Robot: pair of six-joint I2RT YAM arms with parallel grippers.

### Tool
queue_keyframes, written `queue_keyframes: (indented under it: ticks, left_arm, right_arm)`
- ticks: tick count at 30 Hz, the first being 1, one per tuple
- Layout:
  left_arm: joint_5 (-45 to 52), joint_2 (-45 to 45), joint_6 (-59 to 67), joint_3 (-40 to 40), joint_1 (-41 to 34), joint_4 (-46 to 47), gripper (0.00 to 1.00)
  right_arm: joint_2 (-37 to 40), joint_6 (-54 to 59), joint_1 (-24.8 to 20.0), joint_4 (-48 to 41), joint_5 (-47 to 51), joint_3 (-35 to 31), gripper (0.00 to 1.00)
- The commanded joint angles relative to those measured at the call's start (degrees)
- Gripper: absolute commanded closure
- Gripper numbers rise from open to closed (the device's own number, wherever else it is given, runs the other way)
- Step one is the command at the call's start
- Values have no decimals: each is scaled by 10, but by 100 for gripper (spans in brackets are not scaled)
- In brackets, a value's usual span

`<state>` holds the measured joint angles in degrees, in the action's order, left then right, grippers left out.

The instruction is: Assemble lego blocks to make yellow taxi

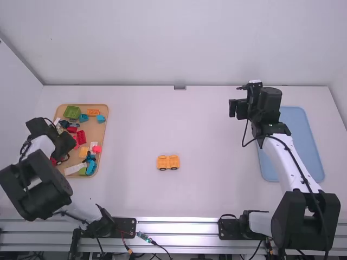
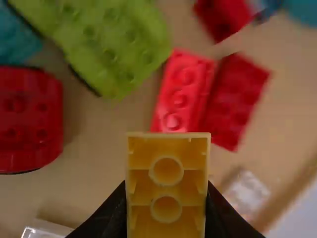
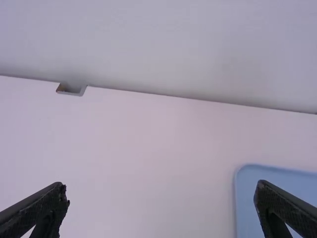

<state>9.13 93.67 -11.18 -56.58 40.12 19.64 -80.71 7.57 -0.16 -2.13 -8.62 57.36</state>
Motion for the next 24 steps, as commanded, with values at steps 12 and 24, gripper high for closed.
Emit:
queue_keyframes:
  ticks: [12,24]
  left_arm:
    - [372,-282,161,148,-135,-105,98]
    - [565,-220,216,176,-337,-274,98]
  right_arm:
    - [-13,54,48,8,-333,11,1]
    - [-153,13,58,205,-733,11,1]
